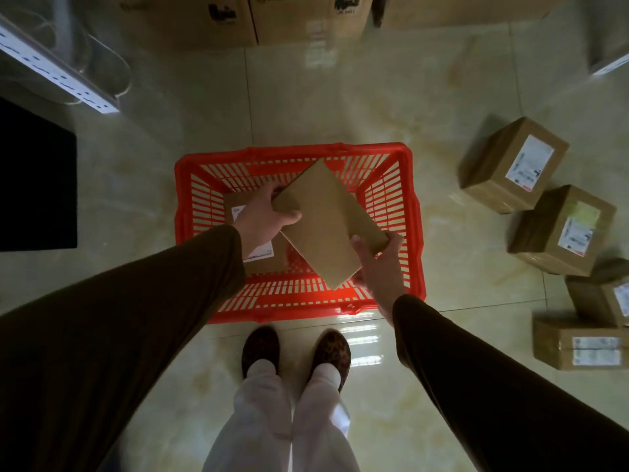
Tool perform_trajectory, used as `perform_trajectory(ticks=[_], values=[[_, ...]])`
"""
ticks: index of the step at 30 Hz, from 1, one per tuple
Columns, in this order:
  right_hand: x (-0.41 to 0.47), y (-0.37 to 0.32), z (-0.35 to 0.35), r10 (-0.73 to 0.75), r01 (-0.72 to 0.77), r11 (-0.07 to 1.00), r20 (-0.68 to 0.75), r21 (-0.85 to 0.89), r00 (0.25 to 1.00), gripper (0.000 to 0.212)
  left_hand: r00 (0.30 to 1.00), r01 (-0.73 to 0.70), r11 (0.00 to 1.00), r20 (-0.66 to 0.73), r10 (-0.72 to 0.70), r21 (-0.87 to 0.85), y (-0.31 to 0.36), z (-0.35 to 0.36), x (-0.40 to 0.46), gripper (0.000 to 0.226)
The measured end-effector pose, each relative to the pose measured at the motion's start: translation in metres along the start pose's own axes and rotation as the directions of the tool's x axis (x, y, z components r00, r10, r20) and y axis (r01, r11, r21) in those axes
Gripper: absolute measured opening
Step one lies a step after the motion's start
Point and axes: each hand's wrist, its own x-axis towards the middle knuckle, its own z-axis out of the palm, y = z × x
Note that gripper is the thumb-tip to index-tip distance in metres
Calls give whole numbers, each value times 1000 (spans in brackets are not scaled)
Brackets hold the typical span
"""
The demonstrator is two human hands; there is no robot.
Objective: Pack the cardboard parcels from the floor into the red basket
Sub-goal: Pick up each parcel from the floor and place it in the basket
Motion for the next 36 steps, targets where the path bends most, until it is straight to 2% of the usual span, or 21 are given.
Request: perform_trajectory(ticks=[3, 6, 10, 14, 18, 22, 25, 30, 33, 34, 35, 36], values=[[7, 11, 5, 71, -68, 995, -32, 78, 997, 46, 998, -56, 997, 28, 55, 48, -6, 4, 18, 48], [17, 27, 14, 140, -128, 981, -77, 149, 987, 44, 995, -91, 988, 60, 84, 126, -14, 7, 35, 43], [33, 44, 27, 217, -203, 958, -51, 202, 975, 44, 996, -81, 977, 38, 75, 195, -25, 8, 53, 47], [53, 55, 42, 292, -283, 949, -47, 140, 955, 47, 997, -75, 954, 18, 72, 291, -34, 6, 68, 55], [66, 64, 54, 318, -313, 941, -16, 131, 948, 38, 997, -82, 905, 48, 68, 418, -40, 7, 78, 67], [79, 73, 59, 327, -326, 945, -46, 29, 944, 34, 993, -97, 788, 11, 114, 607, -42, 7, 84, 71], [84, 77, 63, 322, -325, 945, -87, -24, 943, 27, 991, -108, 759, 13, 131, 642, -47, 8, 92, 73], [89, 75, 59, 335, -334, 942, -51, 13, 941, 39, 994, -79, 701, -2, 113, 709, -66, 7, 108, 79], [82, 74, 61, 301, -302, 924, -42, -237, 953, 33, 990, -76, 660, -23, 141, 747, -74, 9, 112, 78], [75, 72, 63, 254, -254, 869, -59, -424, 965, 31, 988, -76, 653, -33, 154, 753, -75, 10, 112, 77], [75, 71, 63, 226, -226, 827, -64, -516, 972, 30, 986, -74, 655, -44, 162, 752, -76, 12, 112, 76], [80, 72, 63, 212, -202, 850, -35, -486, 977, 29, 984, -73, 659, -53, 168, 748, -76, 13, 111, 75]])
